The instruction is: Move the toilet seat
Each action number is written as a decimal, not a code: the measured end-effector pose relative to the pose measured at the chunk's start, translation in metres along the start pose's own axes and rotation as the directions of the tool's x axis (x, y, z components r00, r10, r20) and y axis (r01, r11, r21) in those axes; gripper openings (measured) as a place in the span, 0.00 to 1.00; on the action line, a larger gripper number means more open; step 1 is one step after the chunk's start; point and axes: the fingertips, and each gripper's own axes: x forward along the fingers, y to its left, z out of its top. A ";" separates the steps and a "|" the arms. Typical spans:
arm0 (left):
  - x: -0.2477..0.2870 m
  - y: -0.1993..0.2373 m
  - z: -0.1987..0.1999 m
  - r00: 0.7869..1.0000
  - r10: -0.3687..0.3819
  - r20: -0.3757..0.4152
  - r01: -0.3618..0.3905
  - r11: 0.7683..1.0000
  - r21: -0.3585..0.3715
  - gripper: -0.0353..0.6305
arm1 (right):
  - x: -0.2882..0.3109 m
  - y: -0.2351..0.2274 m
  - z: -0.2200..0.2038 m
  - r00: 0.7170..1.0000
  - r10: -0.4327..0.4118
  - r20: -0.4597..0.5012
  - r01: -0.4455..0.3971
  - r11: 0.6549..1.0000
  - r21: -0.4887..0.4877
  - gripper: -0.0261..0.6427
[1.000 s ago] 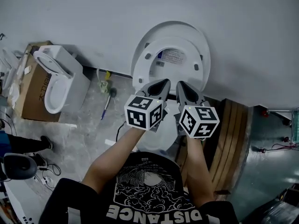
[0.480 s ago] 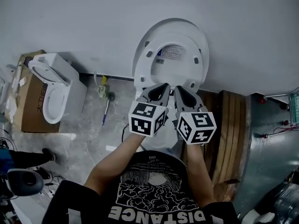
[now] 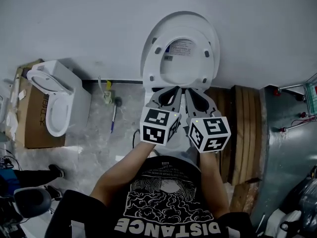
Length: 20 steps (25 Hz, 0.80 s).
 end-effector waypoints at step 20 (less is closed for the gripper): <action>-0.017 -0.001 -0.008 1.000 -0.021 -0.008 0.021 1.000 0.011 0.07 | -0.011 0.016 -0.005 1.000 -0.019 0.016 0.019 1.000 -0.001 0.07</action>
